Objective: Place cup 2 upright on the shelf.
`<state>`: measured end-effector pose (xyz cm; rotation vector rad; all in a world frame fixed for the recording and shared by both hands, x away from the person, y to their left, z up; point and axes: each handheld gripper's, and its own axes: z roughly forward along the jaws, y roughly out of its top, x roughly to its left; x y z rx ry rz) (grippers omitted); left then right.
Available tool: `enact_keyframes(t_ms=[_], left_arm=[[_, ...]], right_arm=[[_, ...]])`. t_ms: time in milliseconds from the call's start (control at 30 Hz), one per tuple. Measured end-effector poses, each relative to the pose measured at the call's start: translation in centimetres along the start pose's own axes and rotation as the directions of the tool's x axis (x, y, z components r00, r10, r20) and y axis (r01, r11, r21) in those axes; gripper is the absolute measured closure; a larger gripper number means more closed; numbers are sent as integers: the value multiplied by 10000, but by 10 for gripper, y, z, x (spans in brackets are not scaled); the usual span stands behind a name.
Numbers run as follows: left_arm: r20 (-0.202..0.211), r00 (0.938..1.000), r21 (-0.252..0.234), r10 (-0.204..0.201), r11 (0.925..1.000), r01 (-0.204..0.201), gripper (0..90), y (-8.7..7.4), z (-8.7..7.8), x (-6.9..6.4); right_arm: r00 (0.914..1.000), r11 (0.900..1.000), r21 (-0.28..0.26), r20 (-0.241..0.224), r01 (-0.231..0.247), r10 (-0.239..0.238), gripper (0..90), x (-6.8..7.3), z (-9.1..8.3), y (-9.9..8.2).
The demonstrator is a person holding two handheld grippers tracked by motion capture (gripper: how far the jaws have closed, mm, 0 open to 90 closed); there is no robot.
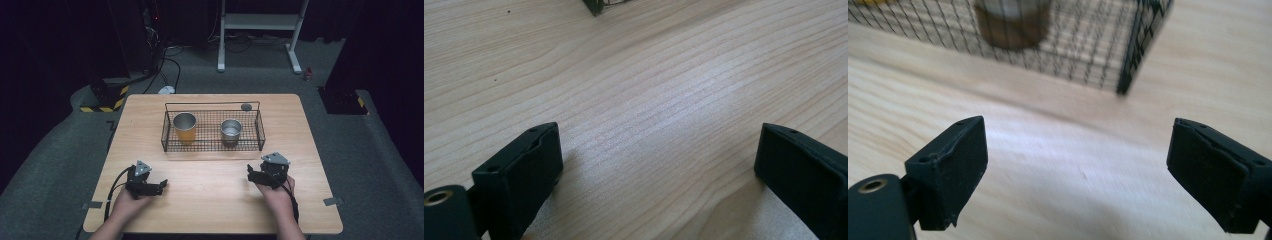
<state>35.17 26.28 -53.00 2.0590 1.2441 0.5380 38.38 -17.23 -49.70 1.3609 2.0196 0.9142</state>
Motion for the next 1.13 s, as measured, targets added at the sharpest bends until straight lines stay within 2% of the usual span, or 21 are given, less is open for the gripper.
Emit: enact_keyframes(t_ms=[133, 233, 267, 300, 433, 533, 633, 700, 1133], left_arm=[[-2, 10000, 1, 4, 10000, -4, 56, 0, 0, 0], [-4, 10000, -11, 1, 10000, -1, 57, 0, 0, 0], [-8, 10000, -27, 0, 10000, 0, 62, 0, 0, 0], [15, 10000, -44, -55, 10000, 55, 67, 0, 0, 0], [21, 10000, -65, -29, 10000, 29, 75, 0, 0, 0], [36, 10000, -75, 3, 10000, -3, 76, 0, 0, 0], [21, 10000, -76, 27, 10000, -27, 78, 0, 0, 1], [26, 10000, -76, 6, 10000, -5, 80, 0, 0, 1], [-32, 10000, -154, -45, 9999, 45, 108, -1, -2, 1]], right_arm=[[9999, 9986, 527, 150, -78, 70, 93, -9, 2, -20], [9993, 9963, 862, 378, 34, -67, 88, -14, 4, -31], [9996, 9956, 934, 288, -67, 41, 98, -17, 4, -33], [9991, 9933, 1077, 138, -415, 403, 97, -21, 4, -34], [9982, 9915, 1154, -12, -600, 605, 92, -26, 4, -35], [9981, 9914, 1155, 79, -615, 610, 93, -25, 3, -35], [9961, 9900, 1136, 398, -832, 791, 91, -21, 4, -35], [9957, 9898, 1131, 410, -870, 829, 91, -19, 5, -34], [9957, 9898, 1130, 419, -870, 828, 92, -19, 5, -34]])
